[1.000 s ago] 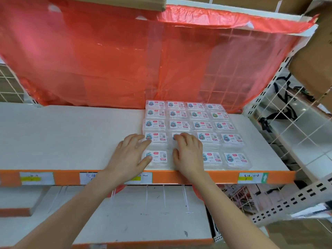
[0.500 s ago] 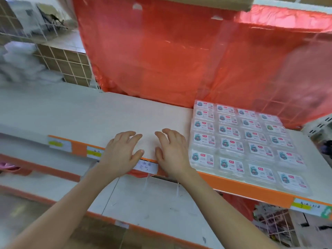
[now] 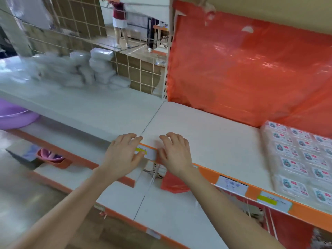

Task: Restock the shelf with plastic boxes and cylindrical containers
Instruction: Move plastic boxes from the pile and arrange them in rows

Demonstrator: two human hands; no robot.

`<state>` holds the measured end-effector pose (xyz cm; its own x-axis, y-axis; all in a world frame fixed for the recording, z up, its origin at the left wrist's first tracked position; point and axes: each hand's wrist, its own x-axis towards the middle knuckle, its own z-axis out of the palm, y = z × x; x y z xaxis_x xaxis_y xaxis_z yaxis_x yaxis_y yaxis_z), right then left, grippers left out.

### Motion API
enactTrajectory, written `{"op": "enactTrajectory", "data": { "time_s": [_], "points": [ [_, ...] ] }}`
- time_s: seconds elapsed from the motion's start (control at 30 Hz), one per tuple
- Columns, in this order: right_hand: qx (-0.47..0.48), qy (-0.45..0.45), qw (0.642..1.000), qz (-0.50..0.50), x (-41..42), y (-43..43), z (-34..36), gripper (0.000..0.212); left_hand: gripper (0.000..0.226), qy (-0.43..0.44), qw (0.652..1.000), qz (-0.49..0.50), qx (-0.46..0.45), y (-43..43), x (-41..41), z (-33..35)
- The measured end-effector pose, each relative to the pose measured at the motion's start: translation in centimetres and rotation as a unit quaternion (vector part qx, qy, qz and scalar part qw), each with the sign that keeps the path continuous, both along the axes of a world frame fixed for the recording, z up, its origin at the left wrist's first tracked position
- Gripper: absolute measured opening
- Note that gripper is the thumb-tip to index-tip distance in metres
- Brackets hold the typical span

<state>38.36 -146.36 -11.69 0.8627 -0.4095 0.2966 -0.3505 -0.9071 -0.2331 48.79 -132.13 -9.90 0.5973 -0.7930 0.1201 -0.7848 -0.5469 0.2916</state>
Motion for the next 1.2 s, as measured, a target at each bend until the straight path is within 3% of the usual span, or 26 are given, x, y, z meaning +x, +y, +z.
{"op": "enactTrajectory", "data": {
  "time_s": [0.13,0.5,0.83,1.2],
  "points": [
    [-0.002,0.012,1.0,0.026,4.8,3.3,-0.2,0.038,0.05,-0.009,1.0,0.015,-0.01,3.7,4.2,-0.5],
    [-0.007,0.068,0.991,0.115,18.0,7.6,-0.5,0.039,0.051,0.007,0.995,0.104,0.002,10.2,14.9,-2.2],
    [0.001,0.061,0.986,0.153,30.1,5.9,0.9,0.038,0.053,-0.015,0.991,0.136,0.001,8.5,25.6,-1.0],
    [-0.006,0.088,0.984,0.156,36.9,6.1,0.3,0.037,0.054,-0.012,0.991,0.133,-0.009,7.9,32.1,-2.0]
  ]
}}
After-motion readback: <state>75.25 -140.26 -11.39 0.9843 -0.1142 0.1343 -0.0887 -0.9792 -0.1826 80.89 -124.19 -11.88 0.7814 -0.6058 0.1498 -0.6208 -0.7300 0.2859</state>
